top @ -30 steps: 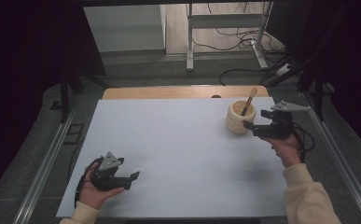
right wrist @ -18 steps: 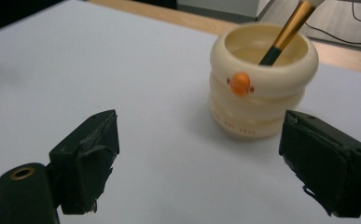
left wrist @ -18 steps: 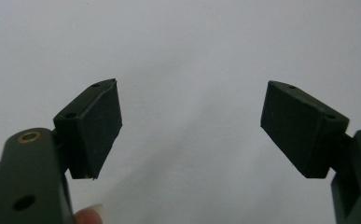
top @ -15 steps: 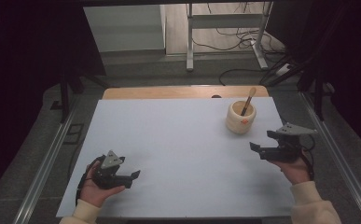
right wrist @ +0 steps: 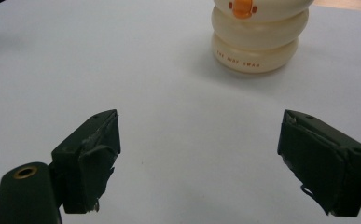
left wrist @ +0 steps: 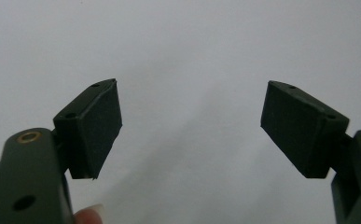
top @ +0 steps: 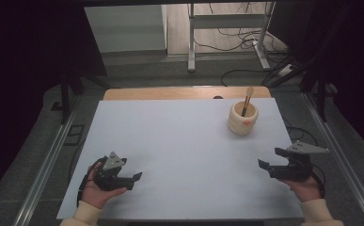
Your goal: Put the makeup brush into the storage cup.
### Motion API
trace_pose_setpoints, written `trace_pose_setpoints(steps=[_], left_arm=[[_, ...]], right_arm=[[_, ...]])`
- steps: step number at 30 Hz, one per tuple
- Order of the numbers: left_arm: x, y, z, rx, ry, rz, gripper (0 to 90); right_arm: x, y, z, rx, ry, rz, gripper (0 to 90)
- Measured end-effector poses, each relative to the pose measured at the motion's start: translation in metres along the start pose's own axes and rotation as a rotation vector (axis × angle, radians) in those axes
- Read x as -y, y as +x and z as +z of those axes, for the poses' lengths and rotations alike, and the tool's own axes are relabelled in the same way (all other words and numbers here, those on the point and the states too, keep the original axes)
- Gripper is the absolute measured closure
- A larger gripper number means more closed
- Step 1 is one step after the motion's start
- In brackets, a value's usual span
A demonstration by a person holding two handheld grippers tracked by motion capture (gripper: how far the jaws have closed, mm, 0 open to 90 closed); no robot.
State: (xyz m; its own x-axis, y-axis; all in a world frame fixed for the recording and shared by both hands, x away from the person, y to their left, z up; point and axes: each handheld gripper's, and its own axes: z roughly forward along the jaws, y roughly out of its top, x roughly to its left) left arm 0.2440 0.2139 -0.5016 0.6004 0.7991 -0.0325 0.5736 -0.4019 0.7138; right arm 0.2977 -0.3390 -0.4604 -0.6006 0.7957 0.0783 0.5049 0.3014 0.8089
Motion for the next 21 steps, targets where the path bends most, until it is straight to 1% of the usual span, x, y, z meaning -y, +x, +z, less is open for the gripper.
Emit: trace_pose_setpoints(steps=[2, 4, 7, 10, 16, 21], left_arm=[[-0.0003, 0.0, 0.0004, 0.0, 0.003, 0.001, 20.8], [-0.0001, 0.0, 0.0009, -0.002, 0.007, 0.003, 20.7], [0.0003, 0.0005, 0.0004, -0.004, 0.006, 0.001, 20.7], [0.0009, 0.0014, -0.0006, -0.009, 0.003, -0.003, 20.6], [0.0007, 0.0006, -0.001, -0.009, 0.004, 0.001, 20.4], [0.0019, 0.0025, -0.0016, -0.012, 0.002, -0.01, 20.4]], right_arm=[[0.0013, -0.0001, 0.0013, -0.004, 0.004, -0.005, 13.8], [0.0024, 0.0009, 0.0044, -0.016, 0.02, -0.016, 13.8], [0.0025, 0.0028, 0.007, -0.036, 0.032, -0.045, 13.8], [0.0017, 0.0032, 0.0066, -0.045, 0.026, -0.057, 13.8], [0.0023, 0.0028, 0.0072, -0.041, 0.028, -0.078, 13.7], [0.0026, 0.0011, 0.0067, -0.035, 0.002, -0.092, 12.1]])
